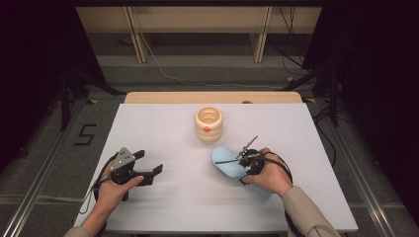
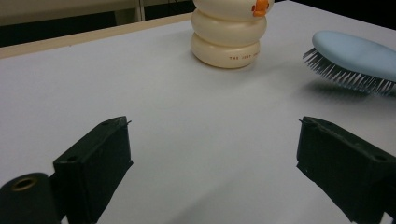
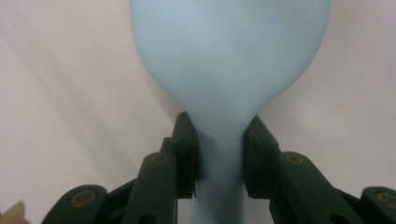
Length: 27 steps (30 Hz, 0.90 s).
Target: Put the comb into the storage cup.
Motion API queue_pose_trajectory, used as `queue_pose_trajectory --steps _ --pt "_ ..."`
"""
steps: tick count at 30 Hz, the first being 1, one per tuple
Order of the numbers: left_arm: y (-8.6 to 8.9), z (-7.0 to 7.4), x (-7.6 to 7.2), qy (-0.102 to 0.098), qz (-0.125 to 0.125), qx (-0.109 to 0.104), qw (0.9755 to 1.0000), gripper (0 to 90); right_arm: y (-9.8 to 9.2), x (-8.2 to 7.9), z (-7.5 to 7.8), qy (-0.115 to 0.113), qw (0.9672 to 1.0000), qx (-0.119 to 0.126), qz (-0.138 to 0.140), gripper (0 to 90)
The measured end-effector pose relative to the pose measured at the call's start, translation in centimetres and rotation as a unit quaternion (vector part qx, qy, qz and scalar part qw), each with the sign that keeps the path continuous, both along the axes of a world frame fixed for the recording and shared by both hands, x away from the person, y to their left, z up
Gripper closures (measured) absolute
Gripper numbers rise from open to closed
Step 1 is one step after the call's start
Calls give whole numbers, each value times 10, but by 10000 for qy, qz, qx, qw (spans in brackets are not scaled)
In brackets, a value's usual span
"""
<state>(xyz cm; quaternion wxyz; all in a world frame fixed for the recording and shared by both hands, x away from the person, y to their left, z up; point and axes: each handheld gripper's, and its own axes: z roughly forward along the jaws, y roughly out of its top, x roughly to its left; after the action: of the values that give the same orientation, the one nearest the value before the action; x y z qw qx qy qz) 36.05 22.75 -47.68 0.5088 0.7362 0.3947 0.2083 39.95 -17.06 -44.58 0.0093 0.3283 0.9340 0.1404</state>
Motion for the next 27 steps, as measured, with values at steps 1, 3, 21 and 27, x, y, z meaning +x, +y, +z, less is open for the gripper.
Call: queue_pose_trajectory --steps 1,3,21,27 --pt "0 0 0 2 3 -5 10000 96 -1 0 1 -15 10000 19 -42 704" --pt "0 0 0 0 4 7 10000 96 -2 0 2 -41 10000 49 -54 704" --pt "0 0 0 9 10 5 10000 96 -6 -1 10 -169 9992 311 -204 704" --pt "0 0 0 8 5 14 10000 97 -9 0 11 -190 9989 360 -234 704"
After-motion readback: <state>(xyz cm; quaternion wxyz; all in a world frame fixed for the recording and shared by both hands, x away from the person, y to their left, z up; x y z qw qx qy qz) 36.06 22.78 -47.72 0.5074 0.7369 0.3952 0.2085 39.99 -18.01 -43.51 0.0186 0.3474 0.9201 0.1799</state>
